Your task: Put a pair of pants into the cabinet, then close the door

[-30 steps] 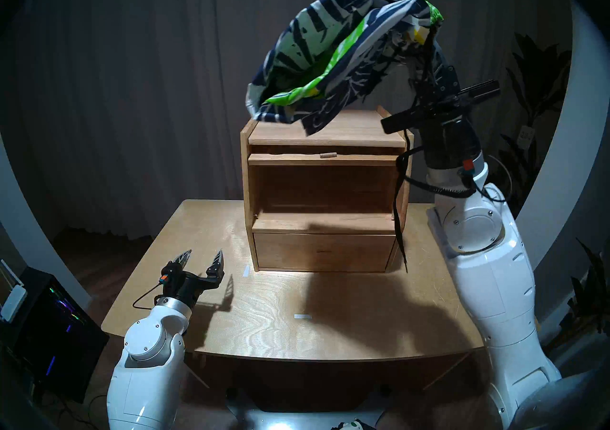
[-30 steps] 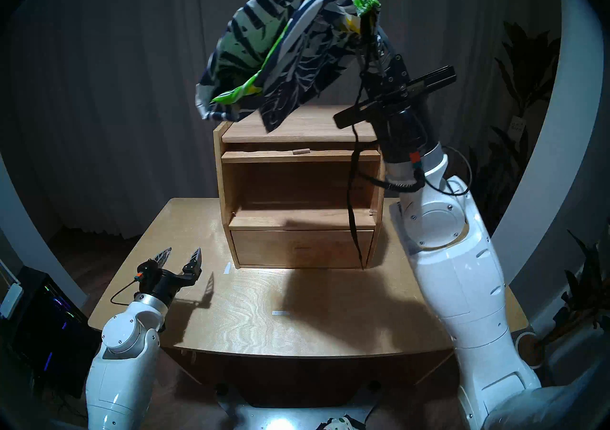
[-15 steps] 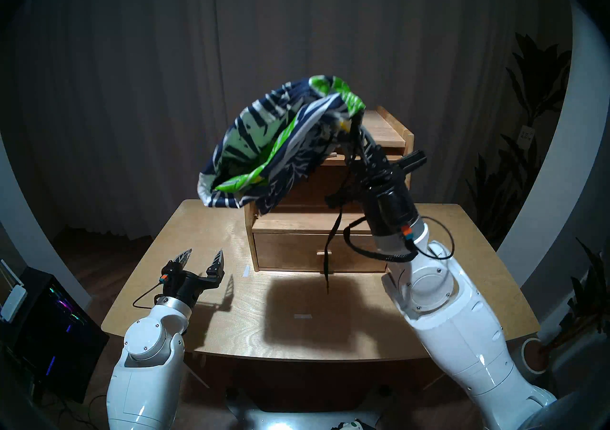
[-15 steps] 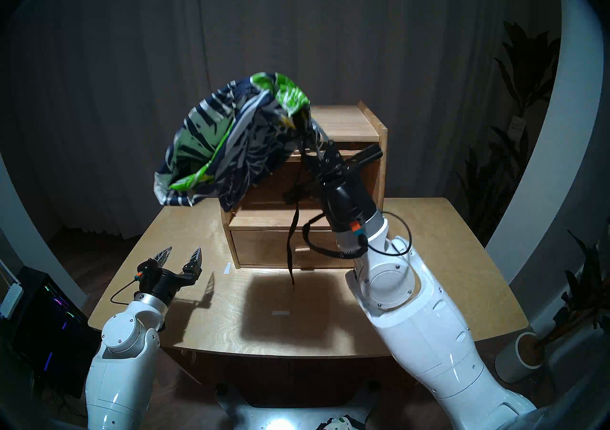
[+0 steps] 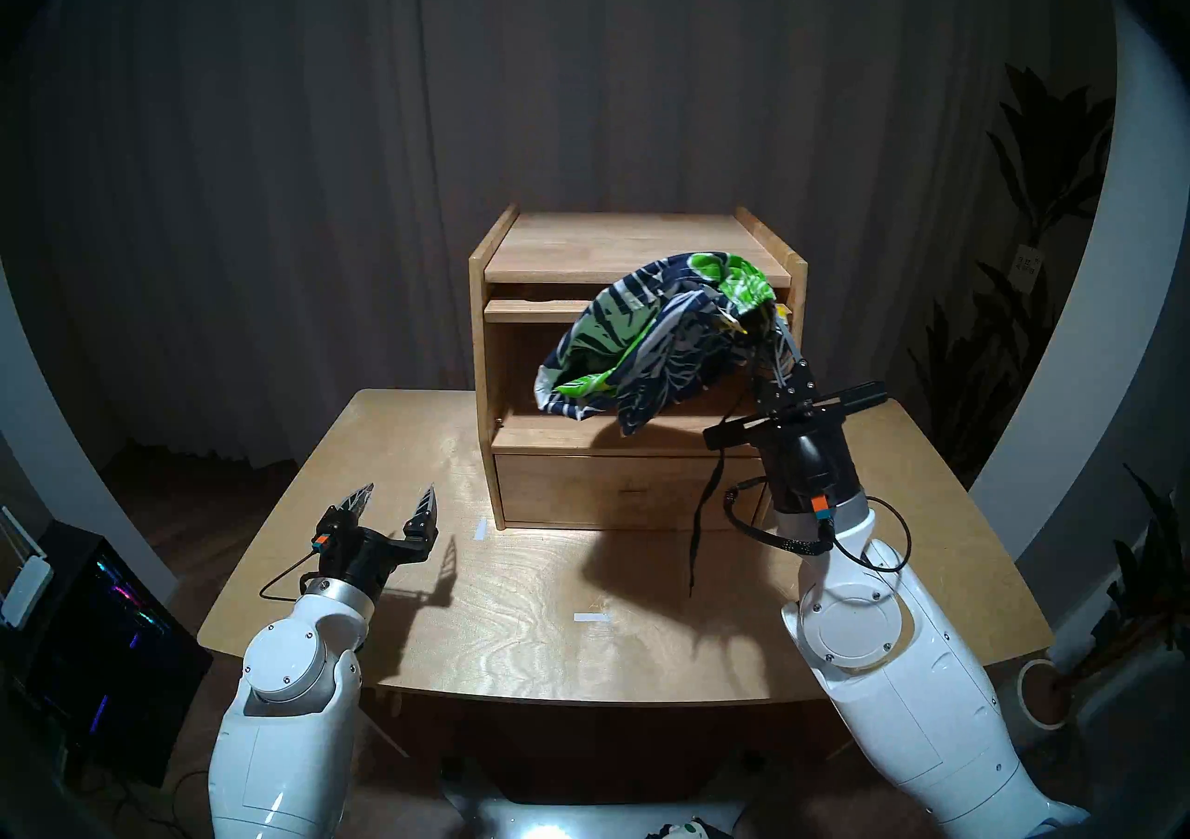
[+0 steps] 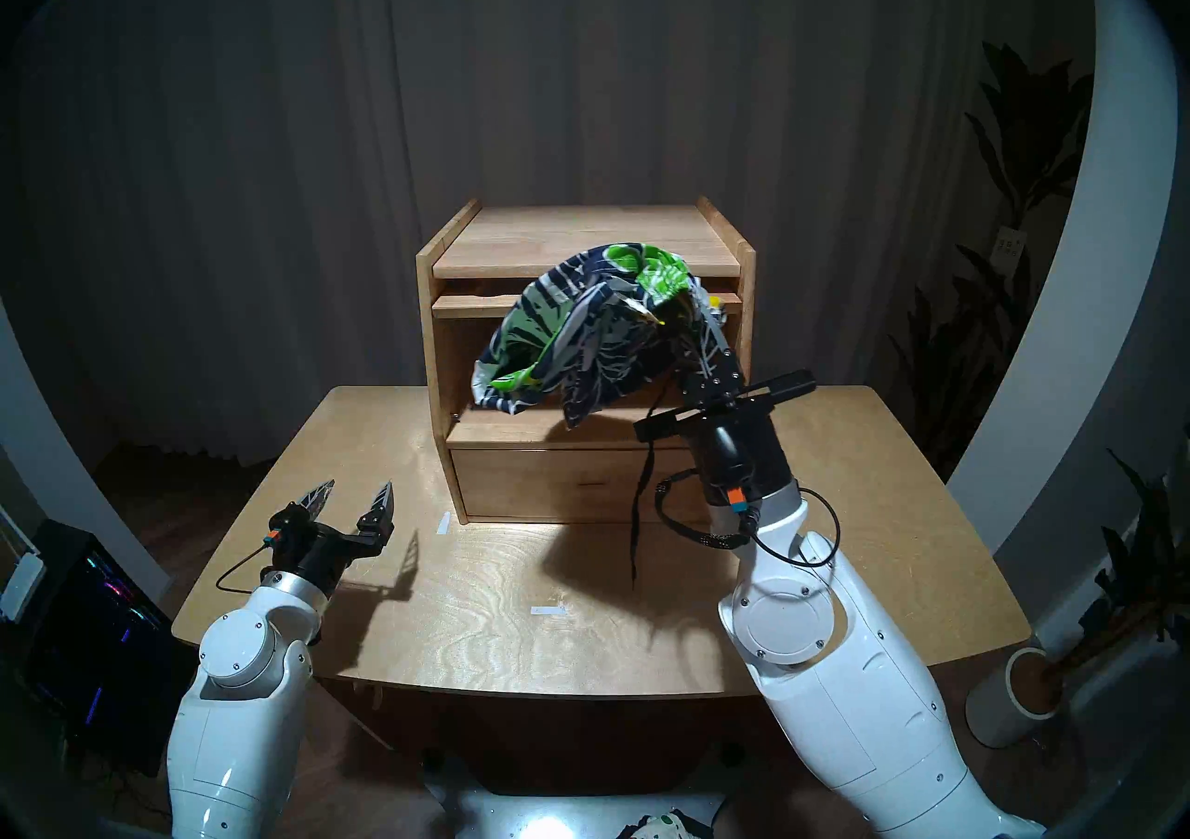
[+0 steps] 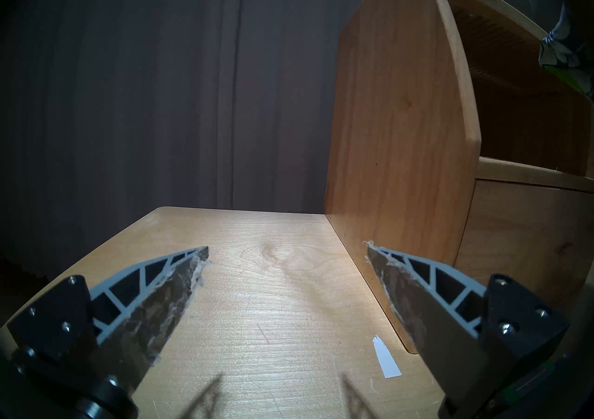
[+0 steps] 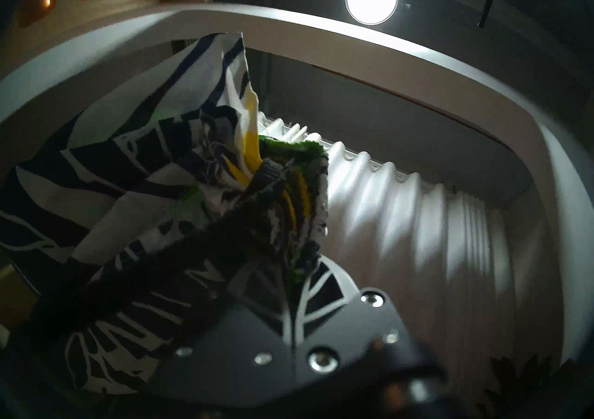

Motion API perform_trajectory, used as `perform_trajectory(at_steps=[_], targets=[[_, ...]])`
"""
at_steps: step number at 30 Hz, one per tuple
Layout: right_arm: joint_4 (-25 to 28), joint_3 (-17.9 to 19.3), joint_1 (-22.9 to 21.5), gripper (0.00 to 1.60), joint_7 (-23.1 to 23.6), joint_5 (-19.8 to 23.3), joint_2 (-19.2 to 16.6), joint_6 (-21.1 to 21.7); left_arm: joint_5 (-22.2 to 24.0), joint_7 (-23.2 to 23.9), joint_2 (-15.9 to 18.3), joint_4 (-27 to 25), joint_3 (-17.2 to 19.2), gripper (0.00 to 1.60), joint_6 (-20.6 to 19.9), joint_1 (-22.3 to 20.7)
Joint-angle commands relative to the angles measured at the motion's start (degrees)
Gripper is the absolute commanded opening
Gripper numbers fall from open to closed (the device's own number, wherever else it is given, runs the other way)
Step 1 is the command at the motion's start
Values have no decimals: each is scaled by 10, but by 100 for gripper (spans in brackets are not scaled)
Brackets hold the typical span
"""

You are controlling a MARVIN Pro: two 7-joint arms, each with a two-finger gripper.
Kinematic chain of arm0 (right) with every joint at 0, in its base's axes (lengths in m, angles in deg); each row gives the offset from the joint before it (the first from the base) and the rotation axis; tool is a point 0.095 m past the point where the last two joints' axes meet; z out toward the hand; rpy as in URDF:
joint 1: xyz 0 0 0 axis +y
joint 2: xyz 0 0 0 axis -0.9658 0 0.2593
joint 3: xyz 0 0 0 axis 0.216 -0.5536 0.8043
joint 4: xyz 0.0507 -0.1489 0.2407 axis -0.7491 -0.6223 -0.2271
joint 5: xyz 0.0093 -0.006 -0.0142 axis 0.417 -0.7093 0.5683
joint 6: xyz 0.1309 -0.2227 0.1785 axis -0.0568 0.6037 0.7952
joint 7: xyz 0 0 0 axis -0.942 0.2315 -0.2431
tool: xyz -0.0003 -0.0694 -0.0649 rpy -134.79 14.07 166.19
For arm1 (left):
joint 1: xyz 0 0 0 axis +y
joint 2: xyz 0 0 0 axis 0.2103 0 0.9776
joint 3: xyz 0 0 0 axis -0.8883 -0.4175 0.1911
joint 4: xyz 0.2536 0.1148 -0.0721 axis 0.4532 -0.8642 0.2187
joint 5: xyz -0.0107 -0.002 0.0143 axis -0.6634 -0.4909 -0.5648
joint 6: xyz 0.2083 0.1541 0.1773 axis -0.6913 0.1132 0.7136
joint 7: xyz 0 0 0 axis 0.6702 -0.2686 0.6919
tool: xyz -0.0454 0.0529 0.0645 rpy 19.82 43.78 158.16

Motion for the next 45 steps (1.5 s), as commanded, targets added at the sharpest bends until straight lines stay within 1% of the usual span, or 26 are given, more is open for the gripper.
perform_trajectory(at_steps=[1, 4, 5, 7, 10, 11, 12, 13, 15, 19, 22, 24, 25, 26, 29, 32, 34, 35, 36, 37, 39, 40, 41, 42, 43, 45], targets=[[-25, 35, 66, 0, -68, -72, 18, 9, -1, -2, -3, -15, -2, 160, 8, -7], [-52, 28, 87, 0, -100, -99, 28, 15, -3, -4, -4, -15, -2, 160, 9, -7], [-61, 24, 87, 0, -99, -103, 34, 16, -3, -4, -4, -15, -2, 160, 9, -7], [-78, 12, 92, 0, -123, -132, 44, 19, -4, -5, -5, -16, -2, 160, 9, -7], [-106, -1, 75, 0, -160, -157, 68, 29, -5, -6, -6, -17, -1, 160, 11, -6], [-109, -3, 67, 0, -152, -152, 72, 31, -6, -6, -6, -17, -1, 160, 11, -6], [-116, -9, 55, 0, -165, -154, 80, 32, -6, -6, -7, -17, -1, 160, 11, -6], [-120, -12, 45, 0, -164, -159, 80, 32, -6, -6, -7, -17, -1, 160, 11, -6], [-116, -20, 26, 0, -154, -144, 84, 30, -7, -6, -7, -17, -1, 160, 11, -6], [-89, -31, -2, 0, -136, -147, 87, 33, -9, -6, -8, -16, -1, 160, 10, -7], [-86, -28, -12, 0, -118, -150, 102, 43, -9, -5, -9, -16, 0, 160, 10, -7], [-90, -26, -28, 0, -114, -164, 110, 47, -9, -5, -9, -16, 0, 160, 10, -7], [-93, -28, -42, 0, -110, -161, 114, 48, -10, -5, -10, -16, 0, 160, 10, -7], [-75, -19, -30, 0, -107, -166, 121, 49, -10, -5, -10, -15, 1, 160, 10, -7], [-76, -17, -56, 0, -95, -170, 127, 54, -10, -4, -10, -15, 1, 160, 10, -7], [-103, -10, -71, 0, -82, -175, 137, 55, -10, -3, -11, -16, 1, 160, 10, -7], [-146, -15, -91, 0, -95, -181, 136, 50, -10, -2, -11, -17, 2, 160, 11, -7], [-155, -11, -85, 0, -97, -181, 143, 47, -10, -2, -11, -17, 2, 160, 11, -7], [-171, -19, -89, 0, -103, -180, 132, 53, -10, -2, -11, -17, 2, 160, 11, -7], [-181, -18, -83, 0, -108, -182, 133, 50, -10, -1, -12, -17, 2, 160, 11, -7], [-192, -21, -63, 0, -101, -171, 133, 49, -10, -1, -12, -17, 3, 160, 11, -7], [-186, -25, -43, 0, -87, -153, 133, 48, -10, -1, -12, -17, 3, 160, 11, -7], [-181, -29, -29, 0, -83, -152, 131, 47, -10, 0, -12, -17, 3, 160, 11, -7], [-170, -36, -8, 0, -69, -137, 129, 41, -10, 0, -12, -16, 3, 160, 11, -7], [-160, -51, 4, 0, -62, -130, 122, 35, -11, 0, -12, -16, 3, 160, 10, -7], [-155, -72, 9, 0, -61, -114, 119, 27, -11, 0, -13, -15, 3, 160, 10, -8]])
